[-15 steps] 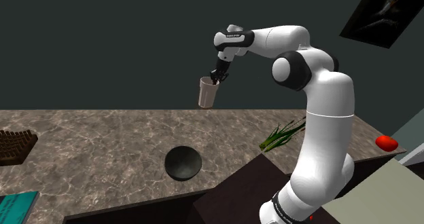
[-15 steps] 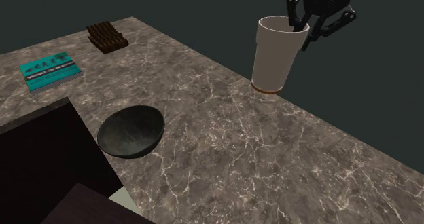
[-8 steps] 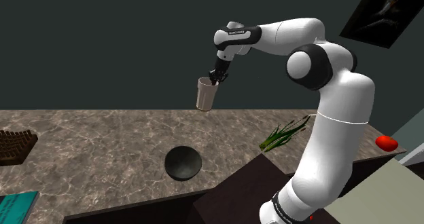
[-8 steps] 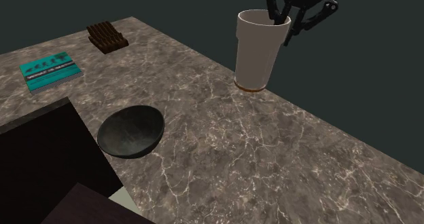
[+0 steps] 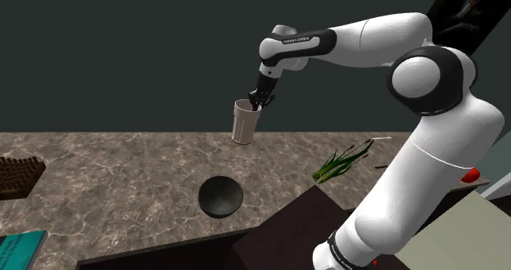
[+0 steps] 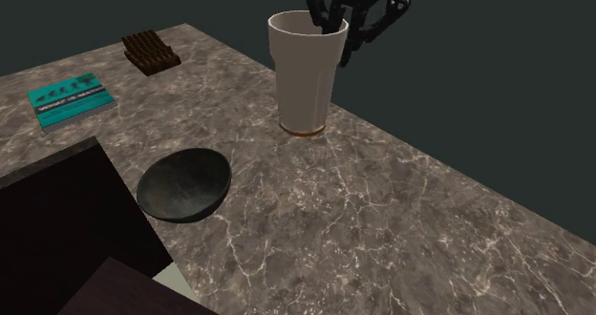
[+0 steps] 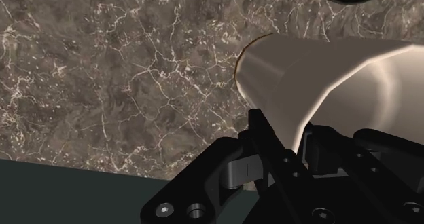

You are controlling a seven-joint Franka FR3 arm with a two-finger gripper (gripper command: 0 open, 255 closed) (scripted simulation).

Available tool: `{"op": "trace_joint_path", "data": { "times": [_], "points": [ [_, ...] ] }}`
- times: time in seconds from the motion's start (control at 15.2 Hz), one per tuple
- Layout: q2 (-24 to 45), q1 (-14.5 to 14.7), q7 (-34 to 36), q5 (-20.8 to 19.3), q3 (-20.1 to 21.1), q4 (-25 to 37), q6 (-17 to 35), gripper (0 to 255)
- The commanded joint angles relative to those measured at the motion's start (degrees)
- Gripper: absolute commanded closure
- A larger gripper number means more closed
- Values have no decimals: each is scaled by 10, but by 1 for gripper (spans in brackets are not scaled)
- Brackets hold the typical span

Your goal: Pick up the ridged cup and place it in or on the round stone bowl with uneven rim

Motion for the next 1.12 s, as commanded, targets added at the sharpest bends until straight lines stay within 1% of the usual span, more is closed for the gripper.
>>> {"op": "trace_joint_path", "data": {
  "times": [0.0,0.53,1.06],
  "points": [
    [-33,11,22,-5,9,-35,5,255],
    [-156,52,116,-11,59,-154,13,255],
    [-257,93,214,9,125,-232,2,255]
  ]
}}
